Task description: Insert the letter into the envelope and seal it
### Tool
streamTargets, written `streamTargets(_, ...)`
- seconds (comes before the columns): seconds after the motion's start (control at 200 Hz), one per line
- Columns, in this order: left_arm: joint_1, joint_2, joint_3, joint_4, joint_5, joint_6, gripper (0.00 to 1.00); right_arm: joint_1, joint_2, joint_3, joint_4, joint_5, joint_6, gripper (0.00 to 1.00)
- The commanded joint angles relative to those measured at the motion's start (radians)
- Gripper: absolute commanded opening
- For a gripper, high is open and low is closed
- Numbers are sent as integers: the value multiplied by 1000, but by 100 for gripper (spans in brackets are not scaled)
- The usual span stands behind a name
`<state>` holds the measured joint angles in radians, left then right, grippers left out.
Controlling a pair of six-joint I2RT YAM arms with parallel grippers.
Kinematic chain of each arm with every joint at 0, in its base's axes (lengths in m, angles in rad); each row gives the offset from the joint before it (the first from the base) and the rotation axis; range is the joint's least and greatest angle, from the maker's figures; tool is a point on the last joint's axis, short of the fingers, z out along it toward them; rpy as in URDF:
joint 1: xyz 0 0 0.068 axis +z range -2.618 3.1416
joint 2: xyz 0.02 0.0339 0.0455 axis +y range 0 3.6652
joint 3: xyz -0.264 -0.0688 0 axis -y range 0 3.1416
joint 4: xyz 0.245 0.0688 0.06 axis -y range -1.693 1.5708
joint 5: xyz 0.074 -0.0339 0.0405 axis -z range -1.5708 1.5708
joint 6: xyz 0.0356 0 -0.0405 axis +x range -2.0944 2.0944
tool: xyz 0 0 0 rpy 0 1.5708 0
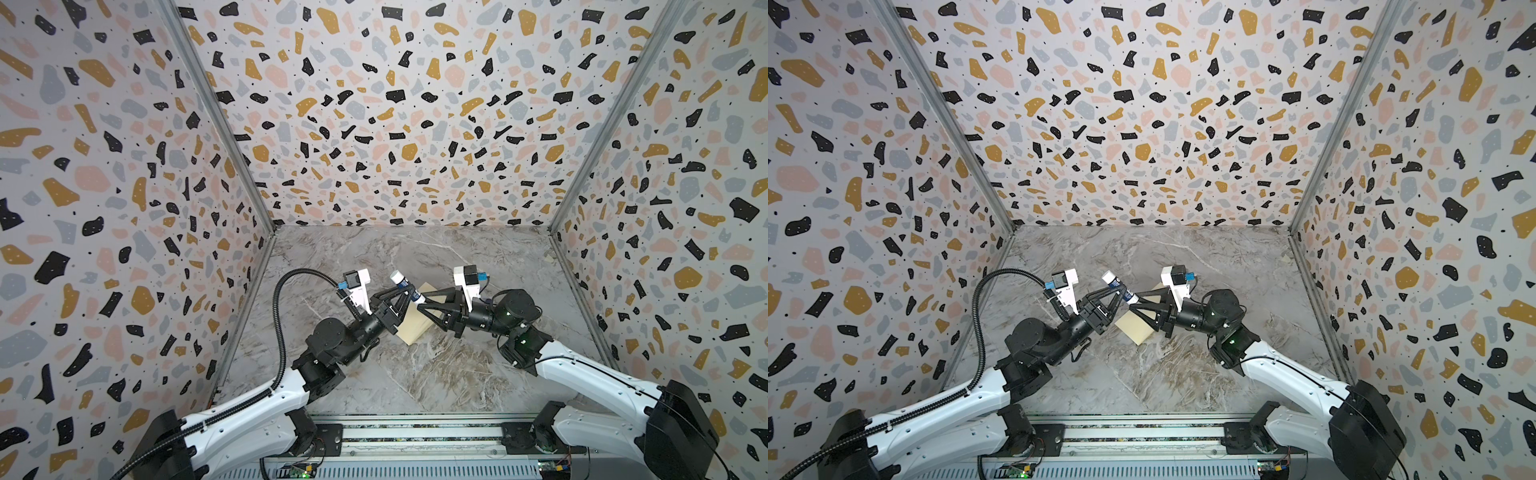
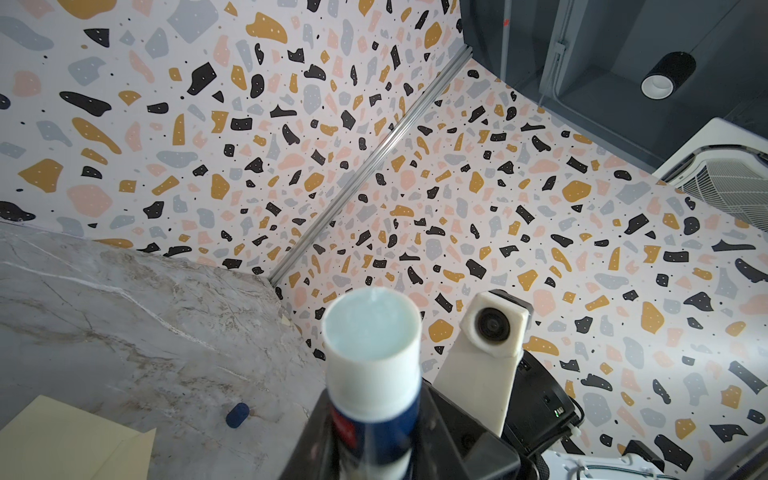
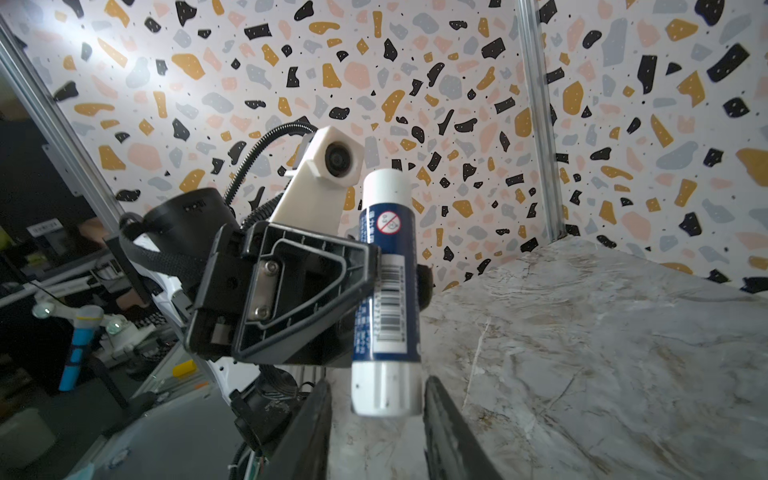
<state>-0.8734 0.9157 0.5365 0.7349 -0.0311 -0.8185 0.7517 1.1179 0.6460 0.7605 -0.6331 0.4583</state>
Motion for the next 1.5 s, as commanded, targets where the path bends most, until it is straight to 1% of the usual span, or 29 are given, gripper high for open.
streamTargets(0.0,-4,-8,12,19,-29,7,0,35,-75,38,-60,123,-145,52)
streamTargets(0.03,-3,-9,15,12,-35,4,0,61,-96,29,-76,197,-209,57)
streamTargets(0.1,-3,-12,17,10,-44,0,0,139,-141,0,-85,411,-373,64)
streamTargets(0.14,-2,-12,19,10,-47,-5,0,187,-155,-18,-72,527,-465,66)
streamTargets(0.185,-3,-12,20,11,-48,-6,0,233,-164,-38,-51,623,-557,67)
streamTargets(0.255,-4,-11,23,10,-48,-8,0,291,-165,-68,1,725,-679,70)
streamTargets(0.32,-4,-8,25,11,-47,-11,0,336,-152,-89,56,813,-779,70)
streamTargets(0.39,-4,-8,26,11,-45,-11,0,377,-129,-98,108,899,-856,71)
streamTargets(0.451,-3,-8,28,10,-46,-13,0,401,-103,-95,136,942,-906,71)
streamTargets(0.521,-3,-8,29,12,-44,-12,0,417,-72,-88,164,990,-940,68)
streamTargets(0.606,-4,-6,31,11,-44,-13,0,430,-40,-77,191,1023,-964,64)
streamTargets(0.741,-3,-4,31,9,-43,-14,0,434,-10,-66,212,1044,-963,58)
streamTargets(0.766,-4,-3,31,10,-43,-14,0,435,-7,-66,221,1048,-963,56)
streamTargets(0.881,-3,-4,32,11,-43,-14,0,436,5,-58,229,1053,-953,48)
streamTargets(0.976,-4,-1,33,10,-43,-14,0,437,12,-51,230,1047,-948,44)
streamTargets(1.151,-3,5,33,9,-39,-15,0,438,22,-43,230,1033,-939,42)
streamTargets(1.276,-3,4,32,10,-37,-18,0,437,30,-34,216,1029,-933,38)
streamTargets(1.497,-3,3,31,11,-35,-21,0,438,52,-23,188,1024,-921,35)
